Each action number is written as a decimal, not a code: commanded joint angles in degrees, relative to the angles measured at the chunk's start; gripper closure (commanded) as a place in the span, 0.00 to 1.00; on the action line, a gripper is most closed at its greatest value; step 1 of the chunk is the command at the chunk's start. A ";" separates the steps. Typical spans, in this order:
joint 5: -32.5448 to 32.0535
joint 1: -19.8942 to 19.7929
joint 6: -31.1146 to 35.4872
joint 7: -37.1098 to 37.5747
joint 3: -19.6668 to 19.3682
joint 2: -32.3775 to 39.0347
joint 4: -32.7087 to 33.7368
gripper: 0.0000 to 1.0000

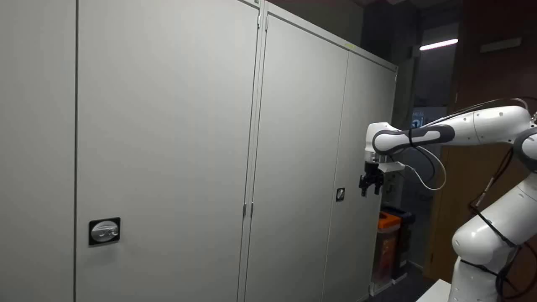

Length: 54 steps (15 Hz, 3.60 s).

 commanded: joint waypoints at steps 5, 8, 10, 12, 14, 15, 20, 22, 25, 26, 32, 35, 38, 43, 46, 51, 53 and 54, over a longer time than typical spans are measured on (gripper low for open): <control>-0.13 0.29 -0.17 0.10 -0.25 0.02 0.14 0.00; -0.35 0.42 -1.35 -0.41 -0.17 0.32 0.77 0.00; -0.83 0.21 0.03 -0.32 -0.23 -0.03 0.22 0.00; -1.05 -0.19 0.80 -0.65 -0.82 -0.17 -0.54 0.00; -1.31 -0.84 2.30 -1.44 -2.08 -0.48 -2.06 0.00; -1.78 -1.46 3.48 -1.89 -2.97 -0.56 -2.91 0.00; -3.11 -5.45 7.85 -2.55 -7.80 0.20 -4.76 0.00; -3.37 -7.28 10.10 -2.22 -9.52 0.91 -5.14 0.00; -3.16 -9.76 14.87 -2.11 -12.03 2.14 -6.19 0.00; -2.66 -10.38 16.00 -2.04 -12.81 2.72 -6.40 0.00; -1.47 -13.11 25.21 -2.45 -16.13 5.34 -9.45 0.00; 1.36 -12.82 32.92 -4.70 -18.55 6.12 -12.43 0.00; 4.87 -12.11 40.44 -8.31 -20.88 7.09 -15.22 0.00; 15.55 -7.24 51.49 -20.07 -27.10 8.39 -18.77 0.00; 24.36 -0.10 55.17 -29.25 -33.66 8.01 -19.40 0.00; 37.47 12.74 57.54 -43.86 -45.91 7.45 -17.34 0.00; 41.57 17.51 57.84 -49.01 -50.84 7.17 -16.28 0.00; 43.66 20.16 57.94 -52.02 -53.61 6.84 -15.63 0.00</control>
